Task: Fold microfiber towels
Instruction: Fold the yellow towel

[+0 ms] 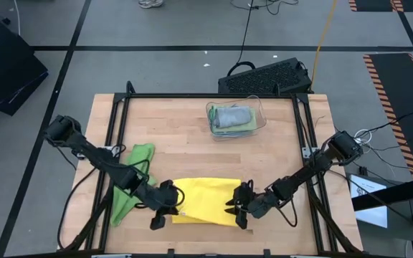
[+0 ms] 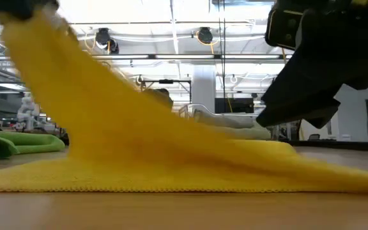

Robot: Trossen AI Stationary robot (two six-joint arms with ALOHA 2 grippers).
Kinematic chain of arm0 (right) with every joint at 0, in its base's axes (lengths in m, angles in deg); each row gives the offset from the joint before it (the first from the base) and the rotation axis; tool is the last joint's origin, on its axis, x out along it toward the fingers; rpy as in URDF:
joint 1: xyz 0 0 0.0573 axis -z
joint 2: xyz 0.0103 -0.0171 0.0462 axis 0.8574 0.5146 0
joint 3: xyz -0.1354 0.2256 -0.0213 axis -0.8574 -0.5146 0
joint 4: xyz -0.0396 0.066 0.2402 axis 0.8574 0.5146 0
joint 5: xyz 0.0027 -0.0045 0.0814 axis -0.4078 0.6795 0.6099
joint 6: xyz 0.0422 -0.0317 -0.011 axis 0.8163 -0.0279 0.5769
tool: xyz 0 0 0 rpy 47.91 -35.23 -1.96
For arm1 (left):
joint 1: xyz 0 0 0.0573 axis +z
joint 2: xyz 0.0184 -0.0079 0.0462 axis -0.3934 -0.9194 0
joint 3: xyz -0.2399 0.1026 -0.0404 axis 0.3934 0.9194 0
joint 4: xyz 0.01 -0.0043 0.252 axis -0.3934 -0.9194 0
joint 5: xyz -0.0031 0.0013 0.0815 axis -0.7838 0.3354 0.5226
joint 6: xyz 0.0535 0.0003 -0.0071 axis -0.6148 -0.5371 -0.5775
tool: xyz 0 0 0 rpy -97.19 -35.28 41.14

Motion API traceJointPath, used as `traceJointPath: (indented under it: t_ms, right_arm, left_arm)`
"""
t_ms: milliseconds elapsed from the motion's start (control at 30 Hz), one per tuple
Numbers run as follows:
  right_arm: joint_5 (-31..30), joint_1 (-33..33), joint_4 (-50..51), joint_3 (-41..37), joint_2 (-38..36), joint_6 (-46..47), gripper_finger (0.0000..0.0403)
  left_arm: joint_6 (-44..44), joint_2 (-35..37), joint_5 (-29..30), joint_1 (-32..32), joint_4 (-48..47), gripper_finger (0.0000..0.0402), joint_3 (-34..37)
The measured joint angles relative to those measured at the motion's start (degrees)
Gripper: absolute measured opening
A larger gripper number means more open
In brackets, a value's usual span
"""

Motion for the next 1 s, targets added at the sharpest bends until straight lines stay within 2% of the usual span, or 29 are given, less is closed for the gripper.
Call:
traceJointPath:
  t_ms: [333, 700, 833, 1000]
  right_arm:
    - [0.0, 0.1, 2.1, 0.0, 0.0, 1.2, 0.0132]
    - [10.0, -3.9, 2.8, 0.0, 0.0, 1.1, 0.0132]
    - [10.6, -5.5, 3.3, 0.0, 0.0, 1.7, 0.0132]
    - [10.8, -5.6, 3.2, 0.0, 0.2, -2.3, 0.0132]
  left_arm:
    - [-0.3, -5.4, 2.4, -1.3, 0.3, 0.0057, 0.0]
    - [2.1, -6.0, 1.3, -2.7, -0.8, 0.007, 0.0]
    - [5.7, -6.0, 4.0, -4.6, -4.0, 0.007, 0.0]
    - [10.4, -6.0, 9.2, -7.0, -5.5, 0.007, 0.0]
